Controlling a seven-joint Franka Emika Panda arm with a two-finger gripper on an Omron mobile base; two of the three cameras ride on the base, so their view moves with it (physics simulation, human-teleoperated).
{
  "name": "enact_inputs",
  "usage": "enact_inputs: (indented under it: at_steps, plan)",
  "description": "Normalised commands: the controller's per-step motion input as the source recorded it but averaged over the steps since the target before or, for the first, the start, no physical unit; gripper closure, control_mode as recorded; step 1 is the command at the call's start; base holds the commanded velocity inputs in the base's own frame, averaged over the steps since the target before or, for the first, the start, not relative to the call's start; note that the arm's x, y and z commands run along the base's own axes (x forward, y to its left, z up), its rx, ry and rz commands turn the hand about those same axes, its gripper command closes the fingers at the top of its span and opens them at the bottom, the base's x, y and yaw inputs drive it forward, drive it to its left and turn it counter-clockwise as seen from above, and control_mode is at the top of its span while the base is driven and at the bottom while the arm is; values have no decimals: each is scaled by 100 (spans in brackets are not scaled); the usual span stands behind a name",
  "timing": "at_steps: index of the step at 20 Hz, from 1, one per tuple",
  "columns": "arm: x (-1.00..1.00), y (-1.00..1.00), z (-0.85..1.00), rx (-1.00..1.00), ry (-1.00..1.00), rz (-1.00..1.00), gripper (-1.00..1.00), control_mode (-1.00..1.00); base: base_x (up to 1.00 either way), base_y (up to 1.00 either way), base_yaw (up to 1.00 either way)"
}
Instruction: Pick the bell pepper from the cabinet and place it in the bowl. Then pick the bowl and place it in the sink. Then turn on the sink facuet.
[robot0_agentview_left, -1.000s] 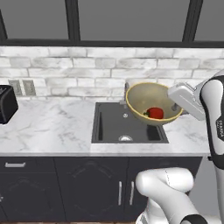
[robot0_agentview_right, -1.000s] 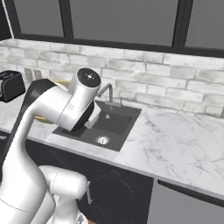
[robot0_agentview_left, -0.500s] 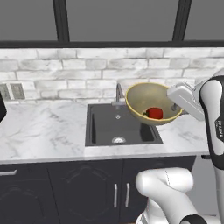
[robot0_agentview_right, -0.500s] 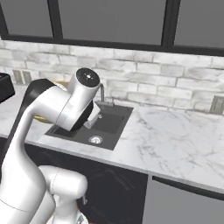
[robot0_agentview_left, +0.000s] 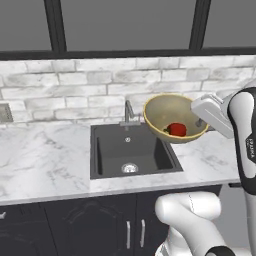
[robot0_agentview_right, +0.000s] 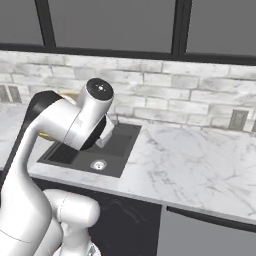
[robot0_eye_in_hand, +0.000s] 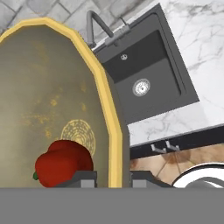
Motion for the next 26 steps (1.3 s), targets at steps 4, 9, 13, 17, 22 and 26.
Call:
enact_inputs:
  at_steps: [4, 9, 13, 17, 22, 26]
  plan:
    - [0, 0, 0, 0, 0, 0, 100, 100, 32, -22, -12]
    - [0, 0, 0, 0, 0, 0, 100, 100, 15, -26, -10]
    - [0, 0, 0, 0, 0, 0, 100, 100, 0, -19, -6]
    - [0, 0, 0, 0, 0, 0, 100, 100, 0, -18, -5]
    - [0, -8, -8, 3, 3, -1, 100, -100, 0, -8, -2]
    - [0, -56, -46, 8, 7, 1, 100, -100, 0, 0, 0]
